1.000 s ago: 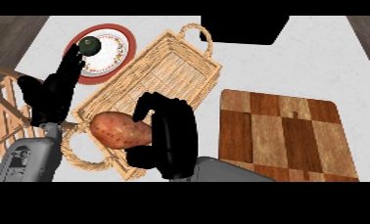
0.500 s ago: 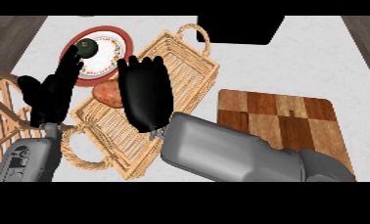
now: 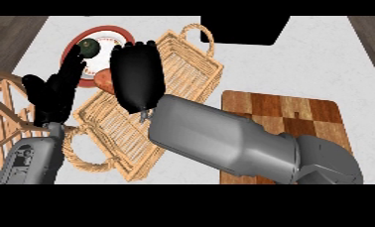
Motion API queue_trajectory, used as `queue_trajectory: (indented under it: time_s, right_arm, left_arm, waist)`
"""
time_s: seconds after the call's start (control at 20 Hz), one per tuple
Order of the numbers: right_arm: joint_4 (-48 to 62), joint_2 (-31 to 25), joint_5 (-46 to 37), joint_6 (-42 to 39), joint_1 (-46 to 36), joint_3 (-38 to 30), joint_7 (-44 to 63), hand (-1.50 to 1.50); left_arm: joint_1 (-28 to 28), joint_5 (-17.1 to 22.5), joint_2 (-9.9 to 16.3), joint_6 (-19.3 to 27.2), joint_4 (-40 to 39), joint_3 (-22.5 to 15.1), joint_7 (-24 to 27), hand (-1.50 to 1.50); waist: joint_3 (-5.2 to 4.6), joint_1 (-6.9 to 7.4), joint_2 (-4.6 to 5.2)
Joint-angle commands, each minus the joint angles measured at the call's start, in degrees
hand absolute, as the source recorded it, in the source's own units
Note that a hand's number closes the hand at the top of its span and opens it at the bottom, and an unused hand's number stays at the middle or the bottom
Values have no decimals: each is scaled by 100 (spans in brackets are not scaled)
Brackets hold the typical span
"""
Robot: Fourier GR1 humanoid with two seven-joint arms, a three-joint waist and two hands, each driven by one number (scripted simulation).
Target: Pick the sweet potato from the cutting board and place it in the basket
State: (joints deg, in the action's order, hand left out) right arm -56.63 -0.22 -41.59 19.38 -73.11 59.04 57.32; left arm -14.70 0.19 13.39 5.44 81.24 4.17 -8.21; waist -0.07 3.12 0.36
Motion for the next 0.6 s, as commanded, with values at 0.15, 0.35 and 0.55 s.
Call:
queue_trajectory:
  time_s: [0.15,0.35,0.55]
  right_arm:
    - [669,21,1067,-832,-227,-64,-180,150]
    - [911,22,1383,-743,-239,-29,-472,150]
    - [811,22,1289,-384,-50,365,-363,150]
  left_arm:
    - [-20,81,17,-89,158,26,-125,0]
    - [142,-73,-130,84,257,-78,-187,0]
    - [197,13,-52,-46,302,22,-135,0]
  waist:
    - [-3,16,10]
    - [0,-14,7]
    - [1,-37,-2]
